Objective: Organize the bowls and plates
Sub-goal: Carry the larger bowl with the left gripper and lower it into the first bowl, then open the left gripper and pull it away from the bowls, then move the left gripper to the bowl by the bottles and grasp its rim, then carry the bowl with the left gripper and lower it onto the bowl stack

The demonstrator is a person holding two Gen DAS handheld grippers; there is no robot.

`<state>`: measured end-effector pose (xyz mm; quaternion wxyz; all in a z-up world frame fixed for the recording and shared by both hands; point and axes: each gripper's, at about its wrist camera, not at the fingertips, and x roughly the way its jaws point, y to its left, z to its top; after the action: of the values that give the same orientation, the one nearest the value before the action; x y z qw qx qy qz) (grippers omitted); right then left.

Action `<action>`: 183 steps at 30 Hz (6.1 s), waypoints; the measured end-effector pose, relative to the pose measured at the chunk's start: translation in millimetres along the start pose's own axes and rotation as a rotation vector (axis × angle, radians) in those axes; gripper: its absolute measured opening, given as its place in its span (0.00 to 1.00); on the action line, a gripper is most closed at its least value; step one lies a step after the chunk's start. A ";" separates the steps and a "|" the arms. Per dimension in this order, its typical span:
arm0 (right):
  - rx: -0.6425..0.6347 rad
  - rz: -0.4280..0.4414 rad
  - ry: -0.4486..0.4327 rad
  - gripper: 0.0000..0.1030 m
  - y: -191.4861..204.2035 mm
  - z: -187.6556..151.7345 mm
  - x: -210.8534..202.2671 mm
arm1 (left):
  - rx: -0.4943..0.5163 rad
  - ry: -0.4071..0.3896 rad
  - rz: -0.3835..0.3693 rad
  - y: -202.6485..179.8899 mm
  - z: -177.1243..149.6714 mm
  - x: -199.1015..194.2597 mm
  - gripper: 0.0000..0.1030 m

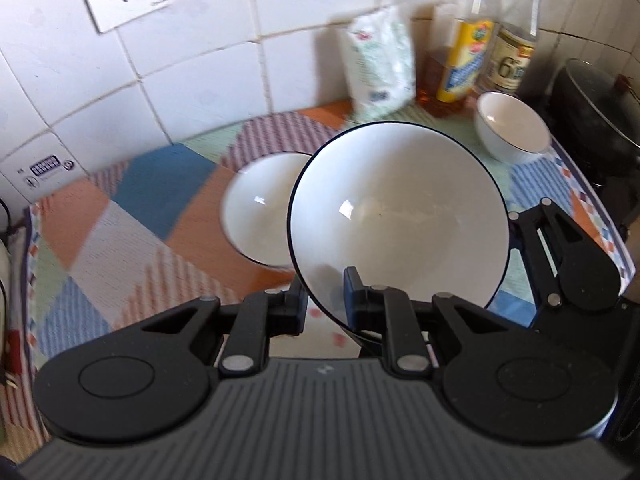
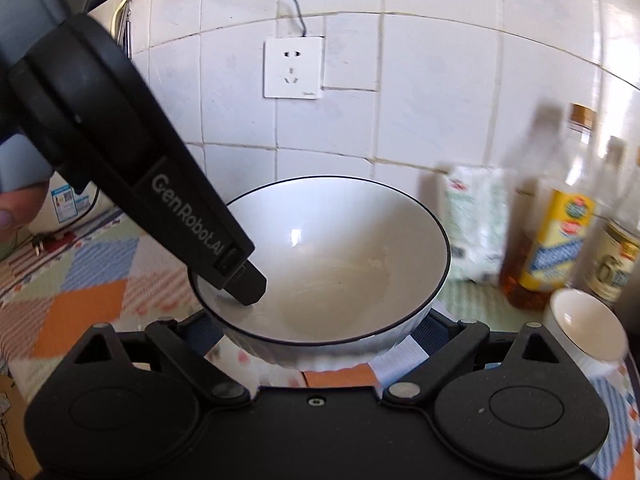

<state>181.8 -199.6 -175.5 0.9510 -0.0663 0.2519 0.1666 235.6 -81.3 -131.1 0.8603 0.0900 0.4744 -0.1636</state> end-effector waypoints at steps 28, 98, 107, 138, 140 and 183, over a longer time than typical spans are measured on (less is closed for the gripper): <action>0.155 -0.144 0.169 0.95 20.8 27.2 104.8 | 0.181 0.130 -0.041 56.5 55.0 84.5 0.21; 0.277 -0.238 0.175 0.96 -208.3 -52.0 -38.6 | 0.000 -0.068 -0.221 -160.2 114.6 46.3 0.34; 0.258 -0.199 0.214 0.96 -239.9 -56.1 1.8 | -0.116 -0.040 -0.209 -170.4 129.2 93.0 0.37; 0.274 -0.202 0.199 0.91 -260.8 -64.8 68.5 | -0.041 0.067 -0.184 -194.5 159.8 202.1 0.08; 0.273 -0.207 0.197 0.91 -260.2 -64.2 69.9 | -0.002 0.070 -0.172 -198.1 161.3 203.6 0.08; 0.169 -0.231 0.023 0.91 -88.7 -6.3 -1.5 | 0.160 -0.020 -0.123 -93.0 95.6 29.4 0.09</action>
<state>208.8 -284.3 -176.5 0.9630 -0.0163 0.2668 0.0336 291.3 -203.3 -104.9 0.8433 0.1276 0.4558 -0.2544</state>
